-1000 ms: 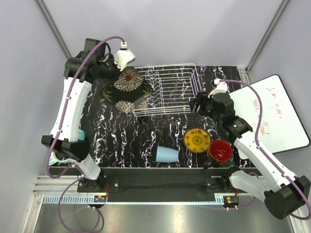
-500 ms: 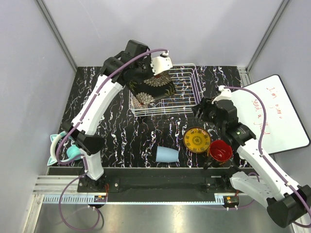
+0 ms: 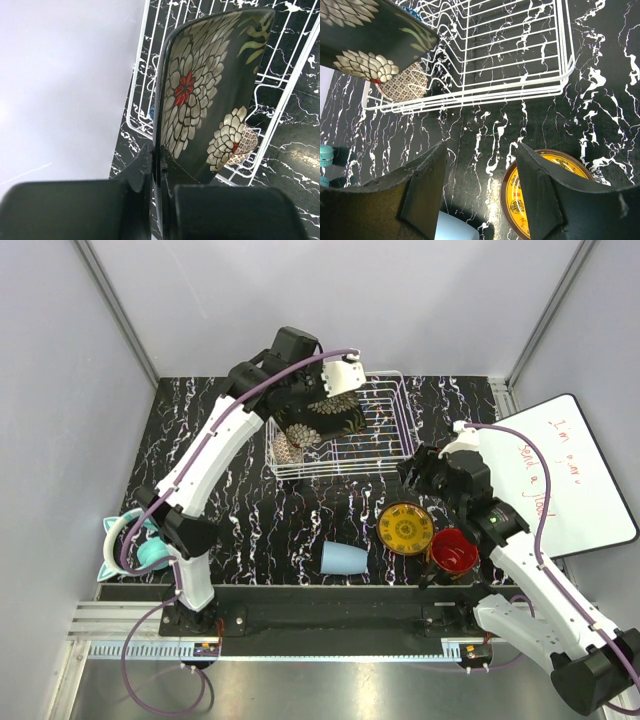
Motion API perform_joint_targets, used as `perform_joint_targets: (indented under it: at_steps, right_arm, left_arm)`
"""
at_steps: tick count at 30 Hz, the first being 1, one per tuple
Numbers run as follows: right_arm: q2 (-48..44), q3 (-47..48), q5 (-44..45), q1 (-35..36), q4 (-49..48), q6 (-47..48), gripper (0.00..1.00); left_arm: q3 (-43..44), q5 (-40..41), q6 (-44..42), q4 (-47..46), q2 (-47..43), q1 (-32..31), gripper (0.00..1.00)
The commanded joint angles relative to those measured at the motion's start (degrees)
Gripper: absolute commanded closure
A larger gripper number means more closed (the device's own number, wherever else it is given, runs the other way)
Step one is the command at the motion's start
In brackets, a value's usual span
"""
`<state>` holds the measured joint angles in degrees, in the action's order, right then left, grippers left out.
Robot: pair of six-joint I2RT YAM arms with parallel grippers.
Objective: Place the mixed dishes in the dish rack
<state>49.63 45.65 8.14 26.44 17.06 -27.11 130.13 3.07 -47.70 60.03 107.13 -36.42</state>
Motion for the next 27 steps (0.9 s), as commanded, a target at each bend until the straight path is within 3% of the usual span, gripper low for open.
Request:
perform_joint_targets:
  at_steps: [1, 10, 27]
  right_arm:
    - [-0.76, -0.21, 1.96, -0.42, -0.45, -0.92, 0.35]
    - [-0.14, 0.23, 1.44, -0.51, -0.18, -0.75, 0.35]
    - [2.23, 0.58, 0.74, -0.68, -0.10, -0.83, 0.36]
  left_arm:
    - [-1.01, 1.68, -0.99, -10.46, -1.66, -0.49, 1.00]
    - [-10.06, 1.59, -2.30, -16.17, -3.25, -0.49, 1.00]
    - [-5.68, 1.23, -5.91, -16.70, -0.79, -1.02, 1.00]
